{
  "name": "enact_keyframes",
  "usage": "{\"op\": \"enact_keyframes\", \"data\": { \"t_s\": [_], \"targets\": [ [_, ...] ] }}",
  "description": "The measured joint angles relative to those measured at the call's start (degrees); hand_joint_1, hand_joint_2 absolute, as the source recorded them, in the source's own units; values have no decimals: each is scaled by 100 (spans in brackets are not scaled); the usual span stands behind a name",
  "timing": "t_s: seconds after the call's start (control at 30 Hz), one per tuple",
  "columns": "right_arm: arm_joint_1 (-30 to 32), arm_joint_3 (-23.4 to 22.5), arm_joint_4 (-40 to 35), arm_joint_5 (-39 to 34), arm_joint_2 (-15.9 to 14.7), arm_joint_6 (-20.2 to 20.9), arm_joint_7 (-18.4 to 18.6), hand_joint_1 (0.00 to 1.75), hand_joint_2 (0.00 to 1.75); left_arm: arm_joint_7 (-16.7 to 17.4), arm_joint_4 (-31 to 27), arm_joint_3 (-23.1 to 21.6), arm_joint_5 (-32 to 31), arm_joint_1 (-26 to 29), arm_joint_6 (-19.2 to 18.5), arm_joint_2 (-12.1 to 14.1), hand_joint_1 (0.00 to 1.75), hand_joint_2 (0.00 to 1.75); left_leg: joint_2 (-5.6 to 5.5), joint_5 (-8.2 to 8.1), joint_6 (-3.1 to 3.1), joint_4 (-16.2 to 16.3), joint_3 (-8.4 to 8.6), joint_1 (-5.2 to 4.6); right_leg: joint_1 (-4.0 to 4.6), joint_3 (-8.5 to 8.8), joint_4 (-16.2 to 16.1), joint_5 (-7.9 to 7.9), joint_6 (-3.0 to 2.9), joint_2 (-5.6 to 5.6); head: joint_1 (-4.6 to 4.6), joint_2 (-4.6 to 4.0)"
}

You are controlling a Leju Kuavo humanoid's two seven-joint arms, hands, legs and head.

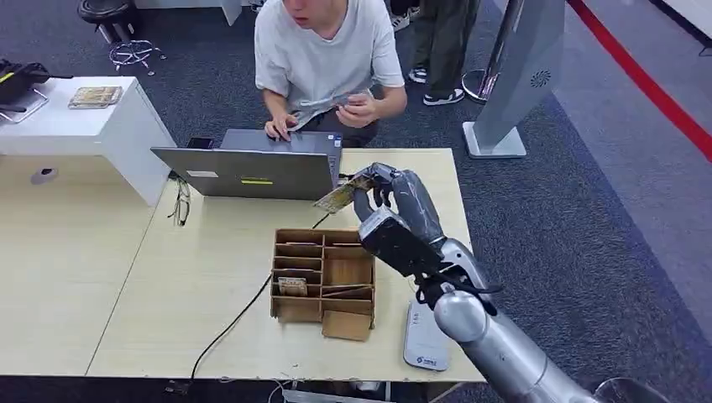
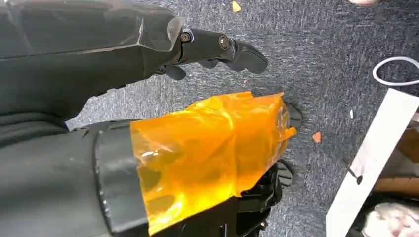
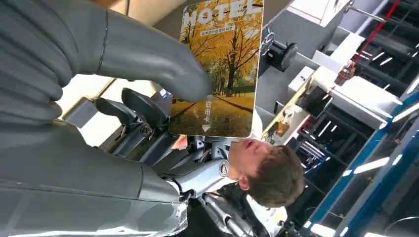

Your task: Pass the card to the sensor for recognition and then transmit it.

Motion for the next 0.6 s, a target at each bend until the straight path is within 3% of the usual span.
{"op": "enact_keyframes", "data": {
  "t_s": [0.6],
  "targets": [
    [-537,54,507,142,369,85,135,175,175,216,-28,-20,-13,-143,72,-24,0,0,2,1,-1,0,1,0,0,0,2,2,-2,2,-2,0]
  ]
}}
